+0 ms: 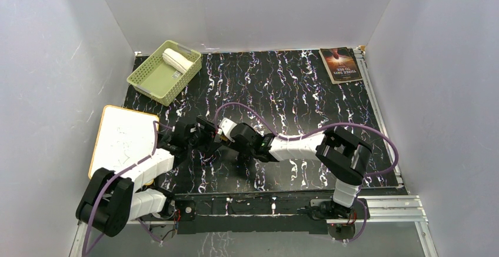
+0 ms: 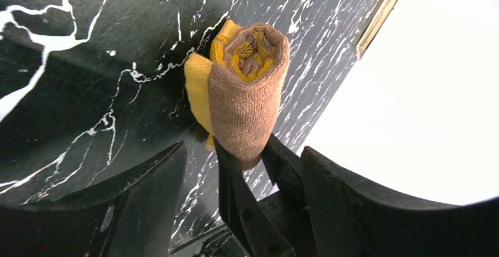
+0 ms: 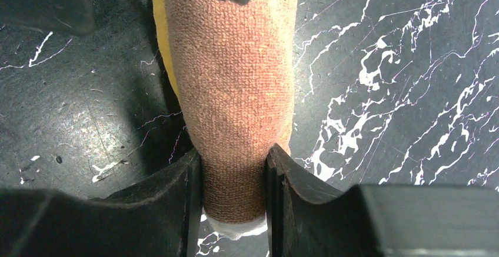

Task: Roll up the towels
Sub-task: Pick up the towel at the center of the board.

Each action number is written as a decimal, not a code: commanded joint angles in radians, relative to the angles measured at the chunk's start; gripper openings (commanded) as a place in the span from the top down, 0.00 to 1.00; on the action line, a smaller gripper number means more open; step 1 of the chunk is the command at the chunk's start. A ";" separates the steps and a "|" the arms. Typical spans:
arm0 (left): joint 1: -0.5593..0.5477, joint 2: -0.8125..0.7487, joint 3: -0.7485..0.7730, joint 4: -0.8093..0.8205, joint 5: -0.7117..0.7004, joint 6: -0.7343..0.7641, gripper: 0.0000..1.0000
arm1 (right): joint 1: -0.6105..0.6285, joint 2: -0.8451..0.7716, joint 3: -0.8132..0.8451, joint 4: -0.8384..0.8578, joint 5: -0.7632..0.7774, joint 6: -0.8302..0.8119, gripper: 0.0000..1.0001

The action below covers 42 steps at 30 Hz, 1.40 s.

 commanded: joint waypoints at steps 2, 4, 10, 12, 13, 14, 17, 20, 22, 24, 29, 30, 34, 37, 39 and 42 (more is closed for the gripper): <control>-0.036 0.068 -0.025 0.181 -0.051 -0.122 0.33 | -0.002 -0.016 -0.024 -0.009 -0.010 0.038 0.64; -0.049 0.111 -0.023 0.231 -0.046 -0.138 0.34 | -0.002 -0.015 -0.025 -0.010 -0.009 0.040 0.64; -0.080 0.201 0.001 0.284 -0.066 -0.143 0.41 | -0.002 -0.018 -0.035 -0.005 -0.013 0.044 0.64; -0.083 0.206 0.010 0.278 -0.077 -0.140 0.42 | -0.002 -0.019 -0.040 -0.004 -0.017 0.044 0.64; -0.084 0.206 0.009 0.283 -0.083 -0.142 0.43 | -0.002 -0.019 -0.043 -0.002 -0.018 0.044 0.64; -0.085 0.217 0.010 0.287 -0.085 -0.144 0.44 | -0.002 -0.019 -0.047 -0.001 -0.018 0.044 0.64; -0.084 0.236 0.026 0.278 -0.081 -0.146 0.44 | -0.002 -0.019 -0.057 0.004 -0.015 0.042 0.64; -0.086 0.236 0.039 0.261 -0.067 -0.161 0.41 | -0.002 -0.018 -0.072 0.017 -0.011 0.028 0.63; -0.087 0.231 0.049 0.240 -0.059 -0.169 0.38 | 0.000 -0.019 -0.088 0.035 -0.005 0.010 0.64; -0.087 0.231 0.069 0.211 -0.055 -0.160 0.36 | 0.011 -0.057 -0.124 0.082 0.014 -0.030 0.63; -0.086 0.268 0.099 0.196 -0.034 -0.146 0.35 | 0.028 -0.074 -0.152 0.134 0.047 -0.089 0.61; -0.086 0.282 0.105 0.196 -0.026 -0.143 0.35 | 0.034 -0.072 -0.150 0.136 0.055 -0.096 0.61; -0.093 0.345 0.114 0.225 0.005 -0.144 0.37 | 0.049 -0.058 -0.138 0.130 0.070 -0.112 0.60; -0.099 0.380 0.124 0.248 0.021 -0.142 0.40 | 0.055 -0.052 -0.131 0.125 0.066 -0.115 0.59; -0.101 0.400 0.134 0.249 0.031 -0.135 0.42 | 0.058 -0.049 -0.126 0.122 0.063 -0.116 0.59; -0.104 0.415 0.137 0.254 0.029 -0.129 0.46 | 0.059 -0.048 -0.122 0.119 0.058 -0.116 0.59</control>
